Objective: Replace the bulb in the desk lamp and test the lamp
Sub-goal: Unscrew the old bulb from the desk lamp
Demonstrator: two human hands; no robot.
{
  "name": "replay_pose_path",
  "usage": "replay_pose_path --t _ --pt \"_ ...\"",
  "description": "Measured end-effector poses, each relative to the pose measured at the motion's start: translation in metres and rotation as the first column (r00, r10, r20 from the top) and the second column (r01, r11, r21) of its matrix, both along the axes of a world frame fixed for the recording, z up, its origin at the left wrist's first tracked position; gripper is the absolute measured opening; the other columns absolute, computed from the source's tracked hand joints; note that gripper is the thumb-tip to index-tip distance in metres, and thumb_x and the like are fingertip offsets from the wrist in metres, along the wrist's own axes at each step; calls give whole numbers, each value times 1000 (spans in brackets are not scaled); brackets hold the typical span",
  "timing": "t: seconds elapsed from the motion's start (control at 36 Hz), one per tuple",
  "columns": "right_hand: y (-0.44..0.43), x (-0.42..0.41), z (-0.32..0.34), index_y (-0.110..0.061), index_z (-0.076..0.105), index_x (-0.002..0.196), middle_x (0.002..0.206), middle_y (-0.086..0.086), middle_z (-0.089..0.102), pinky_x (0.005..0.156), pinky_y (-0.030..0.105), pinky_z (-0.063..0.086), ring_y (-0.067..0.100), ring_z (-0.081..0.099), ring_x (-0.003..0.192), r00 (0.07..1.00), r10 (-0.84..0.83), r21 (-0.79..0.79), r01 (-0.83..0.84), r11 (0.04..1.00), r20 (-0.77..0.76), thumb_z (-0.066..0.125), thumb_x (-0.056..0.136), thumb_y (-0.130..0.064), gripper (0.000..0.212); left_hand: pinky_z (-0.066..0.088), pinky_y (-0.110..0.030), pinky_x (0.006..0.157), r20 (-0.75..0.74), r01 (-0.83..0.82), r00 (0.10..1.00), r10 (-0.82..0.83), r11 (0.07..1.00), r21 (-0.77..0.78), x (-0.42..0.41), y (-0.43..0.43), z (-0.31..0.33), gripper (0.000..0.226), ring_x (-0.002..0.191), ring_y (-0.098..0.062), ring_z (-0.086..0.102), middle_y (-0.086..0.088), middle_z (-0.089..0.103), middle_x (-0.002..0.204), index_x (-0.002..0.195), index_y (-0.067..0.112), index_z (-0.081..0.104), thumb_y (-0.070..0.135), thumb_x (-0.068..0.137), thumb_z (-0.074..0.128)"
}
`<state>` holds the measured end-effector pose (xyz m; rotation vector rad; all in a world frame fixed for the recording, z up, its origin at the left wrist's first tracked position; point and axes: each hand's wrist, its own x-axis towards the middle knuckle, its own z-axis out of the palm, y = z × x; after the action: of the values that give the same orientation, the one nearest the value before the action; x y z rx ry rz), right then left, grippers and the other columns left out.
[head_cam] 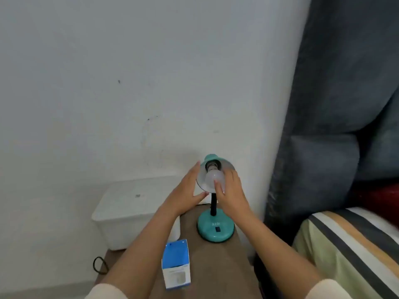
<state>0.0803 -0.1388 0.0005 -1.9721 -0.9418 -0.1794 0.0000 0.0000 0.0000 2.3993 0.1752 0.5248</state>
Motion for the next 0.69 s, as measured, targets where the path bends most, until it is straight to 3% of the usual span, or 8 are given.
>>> replay_pose_path --t 0.08,0.17,0.25,0.39,0.44,0.56,0.61,0.69 --pt "9 8 2 -6 41 123 122 13 46 83 26 40 24 51 105 995 -23 -22 20 1000 -100 48 94 -31 39 15 0 100 -9 44 999 -44 998 -45 12 5 -1 104 134 9 14 22 11 147 147 34 -5 22 79 73" --pt "16 13 4 -8 42 120 117 17 54 77 35 47 29 57 100 974 -52 -49 42 998 -218 50 90 -42 46 18 0 102 41 82 996 -79 994 -65 22 11 -6 109 133 13 16 30 10 145 138 52 -3 19 73 79" --pt "19 20 10 -8 44 120 116 16 56 75 33 45 26 55 95 959 -62 -66 46 997 -276 55 88 -42 48 16 -4 107 55 110 992 -110 994 -7 28 19 -9 109 134 18 11 34 6 146 137 53 -1 15 73 79" --pt "19 21 12 -10 42 124 127 13 46 87 33 42 29 50 113 968 -96 -92 76 993 -234 67 80 -35 56 25 -22 113 82 111 990 -116 992 65 31 24 -12 102 139 1 22 15 19 152 142 46 1 20 77 76" --pt "19 19 10 -14 40 128 130 12 41 91 35 42 30 49 115 970 -97 -94 77 993 -224 68 79 -31 59 24 -20 113 103 123 986 -131 989 76 31 24 -12 99 137 5 20 18 18 151 143 43 3 22 78 75" --pt "23 15 6 -16 41 130 131 13 32 95 25 36 29 42 121 979 -40 -34 34 999 -198 66 81 -17 55 24 -14 110 126 125 983 -134 989 82 32 23 -13 98 135 8 21 28 16 147 144 42 5 21 78 75" --pt "27 13 3 -16 42 129 131 15 31 99 28 36 30 37 124 981 -53 -17 51 999 -185 64 82 -13 52 24 -12 110 139 124 981 -134 989 80 32 21 -13 97 134 9 22 34 14 144 143 43 6 20 78 74" --pt "32 9 2 -18 36 132 132 17 33 102 39 40 35 39 123 965 -77 15 83 996 -251 54 86 -17 49 28 -21 112 158 120 980 -125 992 41 32 19 -12 95 137 4 25 28 19 147 143 45 8 22 79 74"
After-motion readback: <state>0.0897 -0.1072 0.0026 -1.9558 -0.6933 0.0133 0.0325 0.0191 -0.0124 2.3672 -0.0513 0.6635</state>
